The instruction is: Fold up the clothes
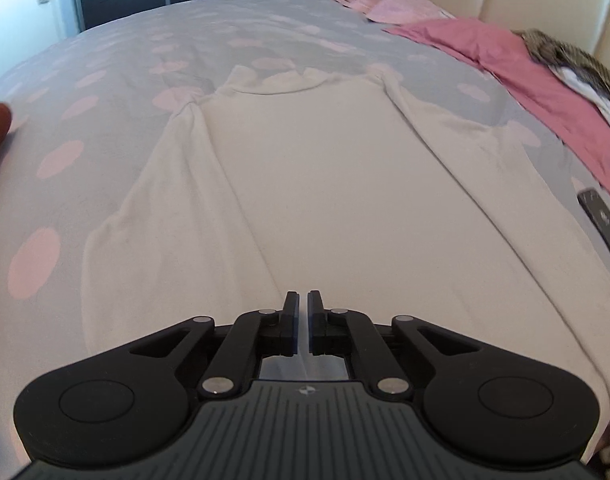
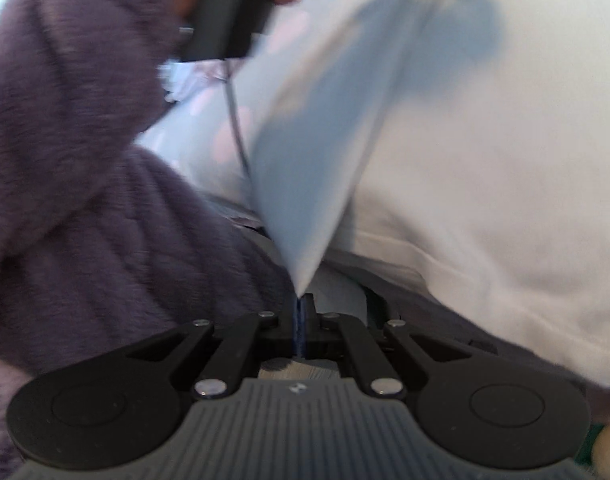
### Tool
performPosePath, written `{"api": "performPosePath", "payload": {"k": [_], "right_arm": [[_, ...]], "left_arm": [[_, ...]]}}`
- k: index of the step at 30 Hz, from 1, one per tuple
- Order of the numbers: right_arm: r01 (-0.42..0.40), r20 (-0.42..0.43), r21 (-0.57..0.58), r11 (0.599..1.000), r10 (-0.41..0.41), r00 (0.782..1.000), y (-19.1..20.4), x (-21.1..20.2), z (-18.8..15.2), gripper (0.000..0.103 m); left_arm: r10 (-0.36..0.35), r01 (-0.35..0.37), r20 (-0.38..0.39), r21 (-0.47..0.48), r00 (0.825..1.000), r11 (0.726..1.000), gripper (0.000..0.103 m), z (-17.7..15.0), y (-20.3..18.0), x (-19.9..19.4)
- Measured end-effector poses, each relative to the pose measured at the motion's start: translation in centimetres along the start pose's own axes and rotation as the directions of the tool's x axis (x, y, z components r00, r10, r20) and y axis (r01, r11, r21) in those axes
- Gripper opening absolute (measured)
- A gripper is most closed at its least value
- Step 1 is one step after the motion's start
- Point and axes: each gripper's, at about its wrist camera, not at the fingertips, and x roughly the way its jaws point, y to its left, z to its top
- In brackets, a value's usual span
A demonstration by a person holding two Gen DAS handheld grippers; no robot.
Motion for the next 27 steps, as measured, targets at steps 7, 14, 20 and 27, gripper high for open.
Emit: {"api": "performPosePath", "payload": {"k": [7,14,20,27], "right_arm": [[0.034,-0.019,-0.052,0.998,-0.035,0.999,0.5,1.3,-0.2,0.032],[0.081,0.042,-0.207,0.975,-0.074,0.996,2.1,4.7,0.3,0.04],[0.002,-0.028,-0.215,0.977,-0.008,1.0,2.3,6.3,0.4,0.003],[-0.021,-0.099,-0.204,0.979,0.001,0.995,3.8,6.4,0.0,0.003]], "left_arm": [[0.008,-0.005,0.053,-0.055,0.999,0.998,0.039,-2.1,2.4,-6.5],[0.008,-0.005,0.038,-0.087,0.999,0.996,0.036,-8.7,4.3,-11.9],[0.026,-0.027,-0.016,-0.121,1.0,0.992,0.036,-13.9,5.0,-13.9],[-0.04,0.033,-0.071,-0.096,0.997,0.995,0.036,-15.9,4.6,-14.6]]}}
